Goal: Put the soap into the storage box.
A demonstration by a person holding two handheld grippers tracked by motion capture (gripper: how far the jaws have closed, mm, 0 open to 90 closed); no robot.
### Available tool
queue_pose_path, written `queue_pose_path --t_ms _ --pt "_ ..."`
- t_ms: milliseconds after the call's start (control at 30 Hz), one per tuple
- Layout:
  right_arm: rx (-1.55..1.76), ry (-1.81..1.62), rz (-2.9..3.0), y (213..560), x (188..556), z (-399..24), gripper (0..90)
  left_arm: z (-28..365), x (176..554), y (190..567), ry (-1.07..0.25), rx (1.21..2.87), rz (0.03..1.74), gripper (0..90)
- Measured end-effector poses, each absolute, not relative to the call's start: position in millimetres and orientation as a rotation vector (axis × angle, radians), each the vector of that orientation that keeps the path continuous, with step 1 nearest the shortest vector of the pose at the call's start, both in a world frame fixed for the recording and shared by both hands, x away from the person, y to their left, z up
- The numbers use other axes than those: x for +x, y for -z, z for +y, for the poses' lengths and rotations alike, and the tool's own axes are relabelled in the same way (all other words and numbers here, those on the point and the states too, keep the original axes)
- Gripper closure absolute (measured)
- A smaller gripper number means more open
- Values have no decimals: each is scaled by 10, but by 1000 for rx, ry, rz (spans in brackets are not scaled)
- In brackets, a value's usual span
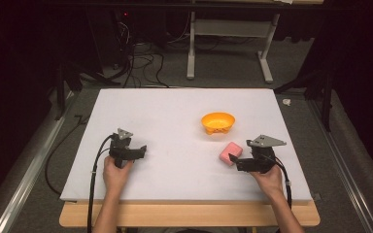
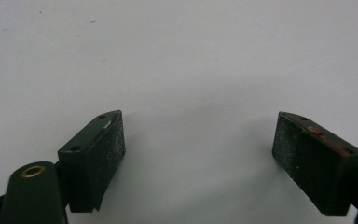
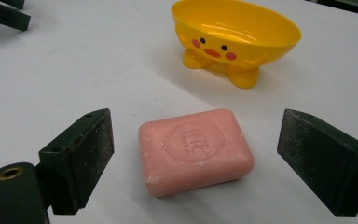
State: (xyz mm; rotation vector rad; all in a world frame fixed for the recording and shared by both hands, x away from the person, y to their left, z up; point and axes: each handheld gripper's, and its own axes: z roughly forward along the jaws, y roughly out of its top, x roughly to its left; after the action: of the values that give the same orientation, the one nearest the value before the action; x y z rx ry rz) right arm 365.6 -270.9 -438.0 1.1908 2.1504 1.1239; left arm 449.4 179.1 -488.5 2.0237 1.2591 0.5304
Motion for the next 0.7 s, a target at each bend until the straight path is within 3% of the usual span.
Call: queue_pose_path --t_ms 700 --pt "1126 -1048 2251 4505 3931 -2551 114 1791 4494 4885 -530 2024 1259 173"
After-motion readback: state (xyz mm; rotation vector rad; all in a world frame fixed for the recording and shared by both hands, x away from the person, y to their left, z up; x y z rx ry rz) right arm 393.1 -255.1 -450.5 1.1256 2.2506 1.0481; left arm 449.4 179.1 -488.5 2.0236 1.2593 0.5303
